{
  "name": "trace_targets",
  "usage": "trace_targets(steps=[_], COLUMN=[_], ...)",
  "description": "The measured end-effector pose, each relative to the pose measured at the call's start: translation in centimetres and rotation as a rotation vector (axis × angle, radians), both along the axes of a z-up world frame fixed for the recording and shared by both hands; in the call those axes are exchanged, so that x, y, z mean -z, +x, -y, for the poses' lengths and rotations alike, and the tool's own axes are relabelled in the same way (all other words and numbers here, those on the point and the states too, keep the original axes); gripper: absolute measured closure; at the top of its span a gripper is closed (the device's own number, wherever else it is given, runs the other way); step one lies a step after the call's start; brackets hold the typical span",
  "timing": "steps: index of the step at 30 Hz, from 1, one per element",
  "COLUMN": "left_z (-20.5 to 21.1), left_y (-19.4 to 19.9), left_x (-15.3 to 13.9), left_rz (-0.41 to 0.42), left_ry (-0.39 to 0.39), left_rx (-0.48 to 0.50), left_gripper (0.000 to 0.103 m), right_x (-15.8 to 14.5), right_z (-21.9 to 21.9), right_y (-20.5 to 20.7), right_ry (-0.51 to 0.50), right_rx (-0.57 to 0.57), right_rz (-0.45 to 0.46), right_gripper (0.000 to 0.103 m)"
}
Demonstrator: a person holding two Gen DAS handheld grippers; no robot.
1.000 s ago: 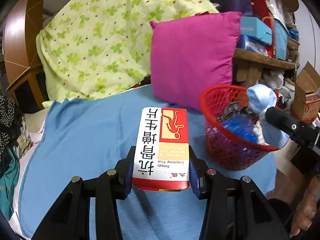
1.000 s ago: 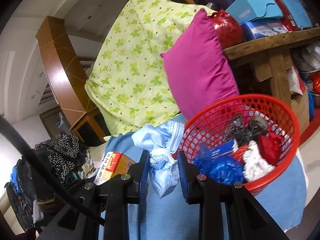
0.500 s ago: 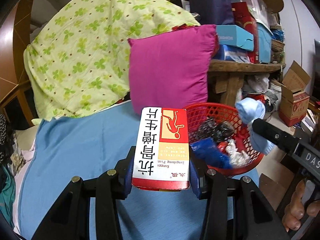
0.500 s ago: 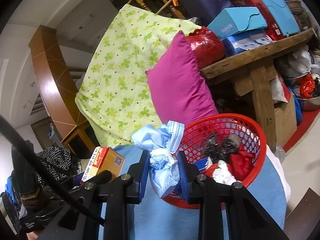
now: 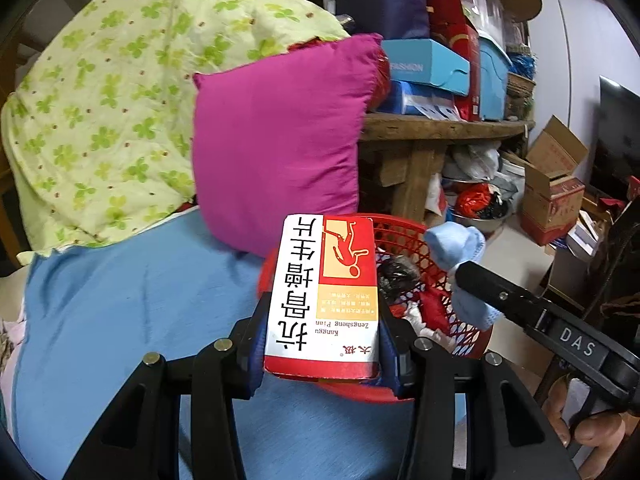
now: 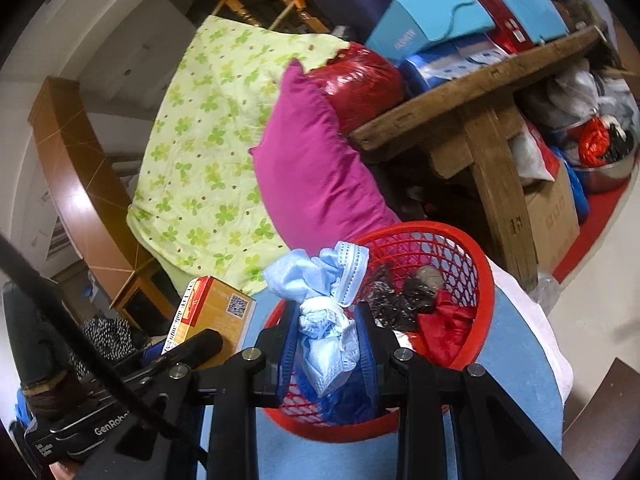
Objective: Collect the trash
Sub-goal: 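Open both tools over the red basket to drop the box and cloth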
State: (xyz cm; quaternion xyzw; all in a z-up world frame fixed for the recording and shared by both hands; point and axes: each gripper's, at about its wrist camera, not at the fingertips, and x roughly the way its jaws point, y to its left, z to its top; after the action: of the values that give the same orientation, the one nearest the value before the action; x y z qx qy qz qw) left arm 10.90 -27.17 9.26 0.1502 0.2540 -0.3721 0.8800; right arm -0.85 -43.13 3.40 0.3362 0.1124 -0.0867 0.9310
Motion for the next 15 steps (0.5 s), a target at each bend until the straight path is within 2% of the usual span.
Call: trace_targets(steps=[8, 9, 10, 11, 15], left_z=[3.0, 3.2, 3.2, 3.0, 1.4], left_y=[1.8, 1.8, 1.8, 1.6, 0.8], left_x=[0.9, 1.0, 1.0, 1.0, 0.4], left_rz=[-0.025, -0.023, -0.019, -0.010, 0.022], left_ry=[0.010, 0.020, 0.026, 0.034, 0.043], left_rx=[0.049, 0.050, 0.047, 0.042, 0.028], left_gripper=[0.051, 0.047, 0.044, 0.042, 0.042], right_x=[0.8, 1.0, 1.1, 1.1, 0.3], right_z=[3.2, 3.5, 3.9, 3.9, 3.5], right_y=[1.5, 1.7, 1.8, 1.7, 0.7], right_ry=[0.106, 0.129, 0.152, 0.165, 0.119], right_rx=[0.039, 0.042, 0.042, 0.049, 0.065], right_rz=[0.007, 0.007, 0.012, 0.022, 0.051], right_gripper=[0.069, 0.060, 0.037, 0.031, 0.031])
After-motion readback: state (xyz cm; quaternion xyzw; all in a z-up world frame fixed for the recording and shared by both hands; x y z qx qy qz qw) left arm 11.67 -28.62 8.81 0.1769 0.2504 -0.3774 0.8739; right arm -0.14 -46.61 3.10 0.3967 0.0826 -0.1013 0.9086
